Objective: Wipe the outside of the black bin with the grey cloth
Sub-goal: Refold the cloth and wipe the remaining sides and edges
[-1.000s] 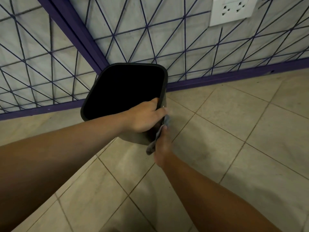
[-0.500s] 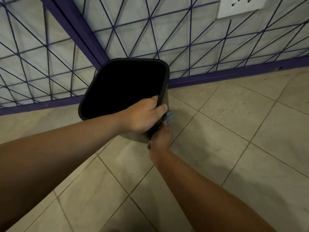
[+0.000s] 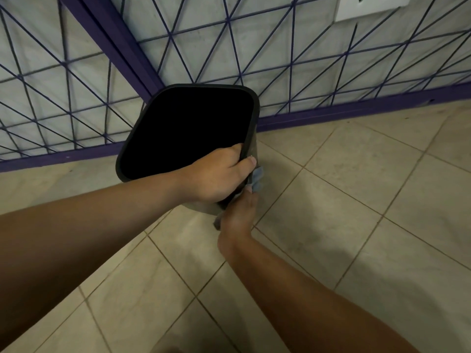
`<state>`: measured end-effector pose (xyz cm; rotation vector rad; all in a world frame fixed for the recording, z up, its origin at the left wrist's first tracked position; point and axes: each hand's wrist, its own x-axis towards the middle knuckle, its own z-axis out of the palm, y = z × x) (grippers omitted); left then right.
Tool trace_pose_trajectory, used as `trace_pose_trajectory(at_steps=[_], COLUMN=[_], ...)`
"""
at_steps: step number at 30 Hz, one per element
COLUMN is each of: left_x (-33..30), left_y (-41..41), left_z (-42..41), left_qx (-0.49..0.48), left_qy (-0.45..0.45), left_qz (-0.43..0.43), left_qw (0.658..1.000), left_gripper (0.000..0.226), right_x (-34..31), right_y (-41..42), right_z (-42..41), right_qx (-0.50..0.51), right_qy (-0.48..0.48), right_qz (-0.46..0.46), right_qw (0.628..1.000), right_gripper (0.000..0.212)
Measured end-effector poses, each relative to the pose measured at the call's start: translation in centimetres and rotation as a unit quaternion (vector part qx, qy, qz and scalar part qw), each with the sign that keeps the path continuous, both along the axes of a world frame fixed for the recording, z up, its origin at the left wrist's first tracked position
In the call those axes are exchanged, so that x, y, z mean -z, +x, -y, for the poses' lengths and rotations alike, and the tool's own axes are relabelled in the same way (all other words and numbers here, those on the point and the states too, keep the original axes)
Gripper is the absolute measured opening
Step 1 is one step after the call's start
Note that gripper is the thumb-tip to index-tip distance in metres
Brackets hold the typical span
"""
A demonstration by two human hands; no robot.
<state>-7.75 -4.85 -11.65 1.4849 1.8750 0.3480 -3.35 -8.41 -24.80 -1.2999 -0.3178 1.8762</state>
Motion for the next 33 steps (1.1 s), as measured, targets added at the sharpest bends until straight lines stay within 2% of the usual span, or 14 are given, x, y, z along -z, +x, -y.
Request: trace_pose_trajectory(at_steps=[3,6,10,11,14,15,17,22,25,27,29,31,33], left_x=[-0.1,-0.1,0.1,0.0,-0.1,-0.2,-0.2,-0.2,-0.3,-0.3,-0.3,-0.3,-0.4], left_y=[0.1,-0.1,-0.2,-0.2,-0.2,-0.2,-0.2,-0.3,-0.2,-0.2,-0.3,-0.3,-0.3], left_z=[-0.1,-0.1,-0.1,-0.1,-0.2,-0.2,-0.2,-0.2,-0.2,-0.2,-0.2,-0.2,-0.2], left_qx=[0.0,0.002,0.007,0.01,0.016,0.017,0.015,0.012,0.012,0.01,0.005,0.003,0.0], left_qy=[-0.002,0.001,0.002,0.003,0.006,0.008,0.012,0.015,0.012,0.014,0.012,0.011,0.011], left_qz=[-0.005,-0.006,-0.003,-0.004,-0.012,-0.013,-0.003,0.008,0.001,0.004,0.013,0.028,0.038], left_qw=[1.0,1.0,1.0,1.0,1.0,1.0,1.0,1.0,1.0,1.0,1.0,1.0,0.999], left_gripper=[0.037,0.039,0.036,0.036,0.037,0.037,0.036,0.04,0.042,0.041,0.042,0.041,0.038], right_x=[1.3,0.8,0.1,0.2,0.6,0.8,0.4,-1.0,1.1,1.1,-0.2,-0.9,-0.1], right_y=[0.9,0.8,0.0,0.1,0.8,1.0,0.9,0.0,0.7,0.9,0.4,0.4,0.7], right_z=[-2.4,-2.7,1.4,1.5,-1.3,-2.3,-2.7,1.2,-1.6,-2.9,-1.5,0.5,0.1], right_qx=[-0.012,-0.013,0.002,-0.005,-0.005,-0.004,-0.008,0.026,0.005,0.001,-0.005,0.001,0.0], right_qy=[-0.031,-0.051,0.058,0.064,0.047,0.027,0.001,0.096,0.05,0.013,0.039,0.089,0.103], right_qz=[0.051,0.038,-0.008,-0.002,0.046,0.048,0.032,-0.016,0.035,0.033,0.036,0.017,0.021], right_qw=[0.998,0.998,0.998,0.998,0.998,0.998,0.999,0.995,0.998,0.999,0.999,0.996,0.994], right_gripper=[0.044,0.043,0.082,0.08,0.035,0.032,0.039,0.058,0.043,0.039,0.037,0.046,0.041])
